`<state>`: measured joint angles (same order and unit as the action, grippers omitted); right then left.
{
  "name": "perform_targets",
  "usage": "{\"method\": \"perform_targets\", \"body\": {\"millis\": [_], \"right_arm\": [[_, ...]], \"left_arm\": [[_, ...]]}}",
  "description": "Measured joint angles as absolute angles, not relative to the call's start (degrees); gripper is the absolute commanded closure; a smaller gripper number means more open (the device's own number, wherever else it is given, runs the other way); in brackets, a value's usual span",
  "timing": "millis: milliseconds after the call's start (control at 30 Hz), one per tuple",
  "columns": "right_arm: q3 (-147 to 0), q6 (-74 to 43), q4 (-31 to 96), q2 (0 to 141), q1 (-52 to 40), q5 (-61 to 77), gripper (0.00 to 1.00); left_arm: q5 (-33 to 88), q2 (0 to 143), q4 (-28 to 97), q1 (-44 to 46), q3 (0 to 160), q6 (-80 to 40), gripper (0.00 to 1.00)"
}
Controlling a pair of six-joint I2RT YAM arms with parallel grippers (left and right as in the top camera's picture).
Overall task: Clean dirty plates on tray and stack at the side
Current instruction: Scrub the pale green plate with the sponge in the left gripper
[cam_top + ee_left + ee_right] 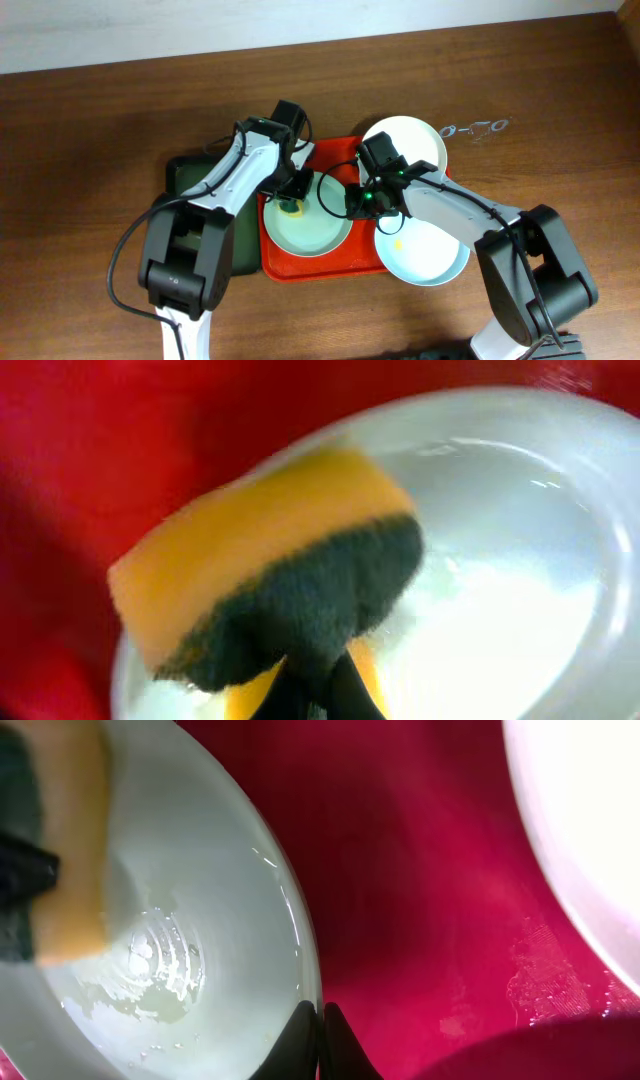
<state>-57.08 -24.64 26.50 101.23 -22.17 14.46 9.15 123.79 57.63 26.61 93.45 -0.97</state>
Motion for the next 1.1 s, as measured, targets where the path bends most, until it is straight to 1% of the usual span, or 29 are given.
{"method": "perform_targets", "body": {"millis": [67, 133, 200, 267, 367, 467, 600, 767, 1000, 1100], "right_arm": [[-57.0, -24.7, 26.3, 101.2, -22.2, 14.5, 0.96], [-57.0, -24.7, 26.1, 101.2, -22.2, 14.5, 0.96], [-57.0, -24.6, 26.1, 101.3, -22.2, 14.5, 0.96], [-57.0, -24.6, 25.9, 101.3, -22.2, 14.5, 0.96], [-57.0, -24.6, 25.9, 101.3, -22.2, 14.5, 0.96], [-57.0, -24.6, 25.9, 101.3, -22.2, 14.5, 0.96], [-57.0, -24.6, 25.9, 101.3, -22.2, 14.5, 0.96], [-57.0, -24.6, 25.9, 101.3, -22.2, 14.5, 0.96], [-57.0, -24.6, 25.9, 101.3, -22.2, 14.4, 0.96], [-57.0, -24.6, 25.8, 101.3, -22.2, 14.4, 0.96]], "left_arm": [[12.2, 124.3, 58.4, 26.5, 94.1, -0.3, 1.0], [16.3, 125.3, 60.9, 26.1, 97.6, 0.1, 1.0], [17.7, 125.6, 64.8, 25.6, 102.7, 0.3, 1.0], [17.3, 125.6, 66.8, 24.8, 106.8, 0.3, 1.0], [12.2, 125.6, 70.8, 24.3, 107.7, -0.9, 1.0], [10.2, 125.6, 69.8, 24.3, 104.7, -1.6, 1.0], [9.6, 125.6, 62.9, 24.3, 96.0, -3.9, 1.0], [10.3, 123.3, 57.1, 24.9, 90.1, -4.6, 1.0], [21.2, 123.1, 59.1, 25.0, 92.5, -5.3, 1.0], [21.5, 119.2, 61.4, 23.9, 94.9, -5.4, 1.0]]}}
